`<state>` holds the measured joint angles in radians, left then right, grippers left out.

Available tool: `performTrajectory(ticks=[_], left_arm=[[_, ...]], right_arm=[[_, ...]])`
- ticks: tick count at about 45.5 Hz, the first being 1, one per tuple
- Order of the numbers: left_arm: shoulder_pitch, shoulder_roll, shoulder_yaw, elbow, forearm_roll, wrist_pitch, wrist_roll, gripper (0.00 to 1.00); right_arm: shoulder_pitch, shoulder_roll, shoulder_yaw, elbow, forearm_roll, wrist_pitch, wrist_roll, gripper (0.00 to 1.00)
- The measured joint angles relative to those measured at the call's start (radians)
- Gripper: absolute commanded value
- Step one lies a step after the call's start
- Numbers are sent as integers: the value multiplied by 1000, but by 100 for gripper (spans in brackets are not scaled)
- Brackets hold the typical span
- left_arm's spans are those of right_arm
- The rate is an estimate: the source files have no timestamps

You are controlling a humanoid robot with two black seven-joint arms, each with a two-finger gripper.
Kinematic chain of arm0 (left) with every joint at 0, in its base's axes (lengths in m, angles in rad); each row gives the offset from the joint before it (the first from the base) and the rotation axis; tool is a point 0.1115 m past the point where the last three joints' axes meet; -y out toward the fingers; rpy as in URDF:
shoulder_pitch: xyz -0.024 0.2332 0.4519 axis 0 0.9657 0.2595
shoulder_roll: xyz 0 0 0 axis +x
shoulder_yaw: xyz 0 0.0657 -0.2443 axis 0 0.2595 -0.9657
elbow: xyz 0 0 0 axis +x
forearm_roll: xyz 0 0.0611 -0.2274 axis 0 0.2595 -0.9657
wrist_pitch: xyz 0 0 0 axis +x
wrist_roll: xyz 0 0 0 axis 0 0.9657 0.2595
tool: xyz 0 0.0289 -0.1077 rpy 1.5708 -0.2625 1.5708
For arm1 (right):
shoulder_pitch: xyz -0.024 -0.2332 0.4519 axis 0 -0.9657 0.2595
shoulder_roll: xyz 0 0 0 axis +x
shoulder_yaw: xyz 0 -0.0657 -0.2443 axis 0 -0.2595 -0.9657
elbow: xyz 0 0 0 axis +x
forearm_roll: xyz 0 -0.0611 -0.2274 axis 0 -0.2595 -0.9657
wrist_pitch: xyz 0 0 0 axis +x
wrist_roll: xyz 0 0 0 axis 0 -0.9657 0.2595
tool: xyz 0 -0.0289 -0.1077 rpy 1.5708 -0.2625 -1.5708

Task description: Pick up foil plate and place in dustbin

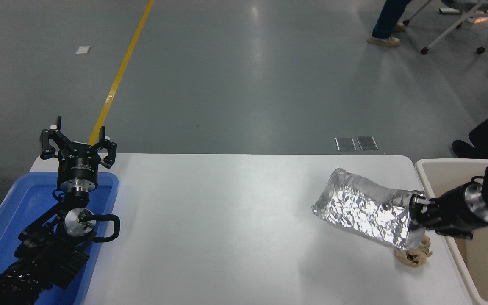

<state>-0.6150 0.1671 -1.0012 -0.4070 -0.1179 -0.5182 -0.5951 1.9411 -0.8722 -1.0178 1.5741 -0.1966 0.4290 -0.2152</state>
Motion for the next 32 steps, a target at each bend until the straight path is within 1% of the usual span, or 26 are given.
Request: performTrajectory(ticks=[10,17,32], left_arm=[[0,0,0,0,1,0,0,99],[0,1,0,-1,1,0,0,99],[0,1,0,0,1,0,0,99]], right_arm=[[204,-41,-34,24,-59,183,-1,0],[298,-56,-43,31,-78,273,-1,0],[443,-75,-49,35,-108,339,-1,0]])
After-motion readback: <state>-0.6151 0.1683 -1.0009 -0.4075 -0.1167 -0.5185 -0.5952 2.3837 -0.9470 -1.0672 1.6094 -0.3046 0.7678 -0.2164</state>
